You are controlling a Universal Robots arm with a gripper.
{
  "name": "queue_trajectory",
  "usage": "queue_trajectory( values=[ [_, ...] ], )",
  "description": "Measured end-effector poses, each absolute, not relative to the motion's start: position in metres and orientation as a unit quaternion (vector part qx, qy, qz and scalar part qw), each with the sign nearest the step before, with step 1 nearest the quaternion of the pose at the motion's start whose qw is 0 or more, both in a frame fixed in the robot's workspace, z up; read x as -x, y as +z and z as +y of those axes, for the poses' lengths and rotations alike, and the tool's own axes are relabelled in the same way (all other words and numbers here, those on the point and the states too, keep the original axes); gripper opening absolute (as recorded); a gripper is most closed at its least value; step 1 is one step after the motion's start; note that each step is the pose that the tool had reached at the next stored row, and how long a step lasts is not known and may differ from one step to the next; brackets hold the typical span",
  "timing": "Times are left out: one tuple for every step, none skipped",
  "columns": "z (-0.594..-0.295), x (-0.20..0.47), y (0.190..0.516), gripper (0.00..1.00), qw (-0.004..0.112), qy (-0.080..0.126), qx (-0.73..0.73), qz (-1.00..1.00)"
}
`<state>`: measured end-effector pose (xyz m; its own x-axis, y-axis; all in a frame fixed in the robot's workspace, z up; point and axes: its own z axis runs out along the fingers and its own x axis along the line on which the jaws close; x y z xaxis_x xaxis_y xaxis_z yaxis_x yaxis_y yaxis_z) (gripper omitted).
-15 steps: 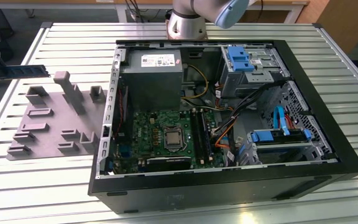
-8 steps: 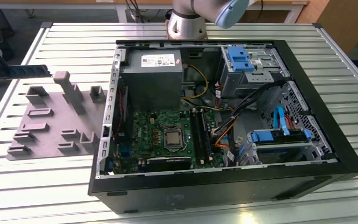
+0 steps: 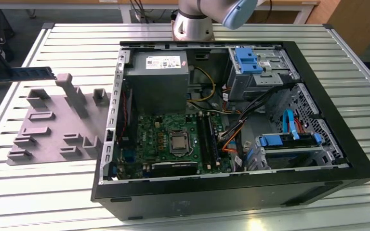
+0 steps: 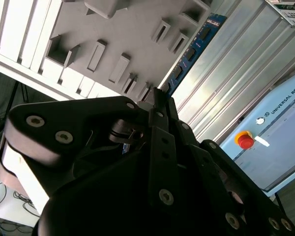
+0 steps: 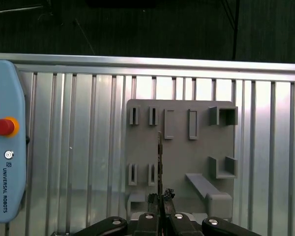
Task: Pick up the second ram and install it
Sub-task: 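Pick up the second ram and move it above second insertion slot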
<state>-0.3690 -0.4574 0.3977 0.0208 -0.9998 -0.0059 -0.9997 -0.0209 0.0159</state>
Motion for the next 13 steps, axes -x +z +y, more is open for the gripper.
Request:
queue_trajectory(
  values=[
    [-0.4574, 0.3686, 0.3977, 0.14, 0.004, -0.008, -0.714, -0.700],
    [-0.4574, 0.3681, 0.3977, 0.14, 0.004, -0.008, -0.714, -0.700],
    [-0.4574, 0.3677, 0.3977, 0.14, 0.004, -0.008, -0.714, -0.700],
    [-0.4574, 0.3672, 0.3977, 0.14, 0.004, -0.008, -0.714, -0.700],
    [-0.4574, 0.3667, 0.3977, 0.14, 0.004, -0.008, -0.714, -0.700],
    [-0.4574, 0.3662, 0.3977, 0.14, 0.004, -0.008, -0.714, -0.700],
    [-0.4574, 0.3657, 0.3977, 0.14, 0.004, -0.008, -0.714, -0.700],
    [-0.4574, 0.3651, 0.3977, 0.14, 0.004, -0.008, -0.714, -0.700],
    [-0.4574, 0.3645, 0.3978, 0.14, 0.004, -0.008, -0.714, -0.700],
    [-0.4574, 0.3640, 0.3977, 0.14, 0.004, -0.008, -0.714, -0.700],
    [-0.4574, 0.3634, 0.3977, 0.14, 0.004, -0.008, -0.714, -0.700],
    [-0.4574, 0.3628, 0.3977, 0.14, 0.004, -0.008, -0.714, -0.700],
    [-0.4574, 0.3623, 0.3977, 0.14, 0.004, -0.008, -0.714, -0.700]
  ],
)
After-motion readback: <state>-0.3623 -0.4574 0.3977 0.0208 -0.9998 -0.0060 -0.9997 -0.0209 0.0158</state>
